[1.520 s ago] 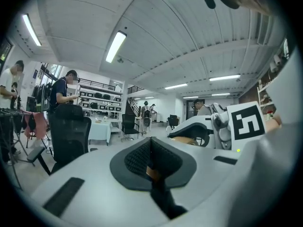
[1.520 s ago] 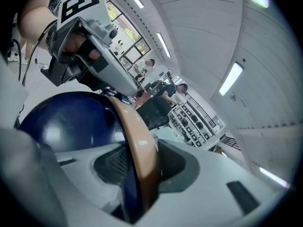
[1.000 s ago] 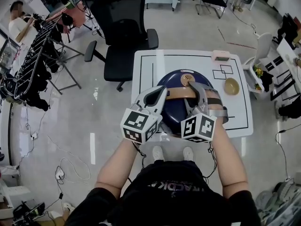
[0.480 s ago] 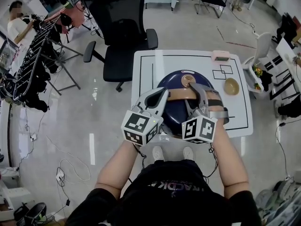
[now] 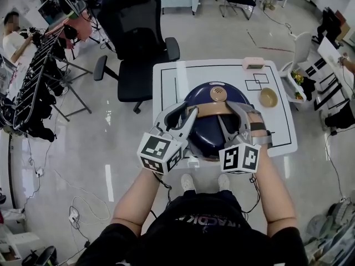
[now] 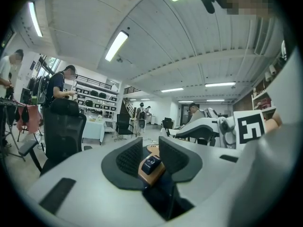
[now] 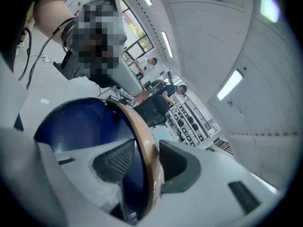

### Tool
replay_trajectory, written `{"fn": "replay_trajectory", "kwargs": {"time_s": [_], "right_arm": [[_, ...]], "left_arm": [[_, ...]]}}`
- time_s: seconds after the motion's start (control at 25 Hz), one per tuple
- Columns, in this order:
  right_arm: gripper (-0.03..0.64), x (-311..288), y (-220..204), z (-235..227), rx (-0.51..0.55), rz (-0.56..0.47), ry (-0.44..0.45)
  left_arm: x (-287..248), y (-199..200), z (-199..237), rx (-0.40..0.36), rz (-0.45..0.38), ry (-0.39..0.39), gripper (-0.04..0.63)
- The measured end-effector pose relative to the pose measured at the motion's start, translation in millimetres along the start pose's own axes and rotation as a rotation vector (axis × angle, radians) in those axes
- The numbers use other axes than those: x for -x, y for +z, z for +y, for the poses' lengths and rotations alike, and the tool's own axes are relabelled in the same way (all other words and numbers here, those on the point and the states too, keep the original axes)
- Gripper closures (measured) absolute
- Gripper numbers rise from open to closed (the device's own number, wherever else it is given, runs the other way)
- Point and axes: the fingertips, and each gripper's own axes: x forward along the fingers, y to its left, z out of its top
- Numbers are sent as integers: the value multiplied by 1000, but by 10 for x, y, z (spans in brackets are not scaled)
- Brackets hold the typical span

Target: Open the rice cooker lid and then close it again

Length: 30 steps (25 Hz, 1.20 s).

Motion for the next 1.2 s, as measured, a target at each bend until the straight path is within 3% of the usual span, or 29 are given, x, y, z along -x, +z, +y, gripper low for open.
{"fn": "replay_trajectory", "kwargs": {"time_s": [0.28,0.4,0.48,0.64,0.76,1.2], "right_arm": [[461,468,60,-190,-238,-168,-18],[519,723,26,-380,-406,-289,-7],[615,925,-35,-500,-533,-387,7],[615,1323,-131,-613,-718,-534,92],[615,1587,-227,-617,-759,-579,131],[615,2364,-531,-362,-798,-656,286]], "left_arm": [[205,170,-228,-36,-33,46,476],[252,233,-421,-48,-56,88,476],[259,246,-618,-51,-62,107,477],[309,262,-1094,-70,-71,133,549],[378,260,-1496,-79,-83,125,591],[811,63,-2502,-80,-101,250,592]]}}
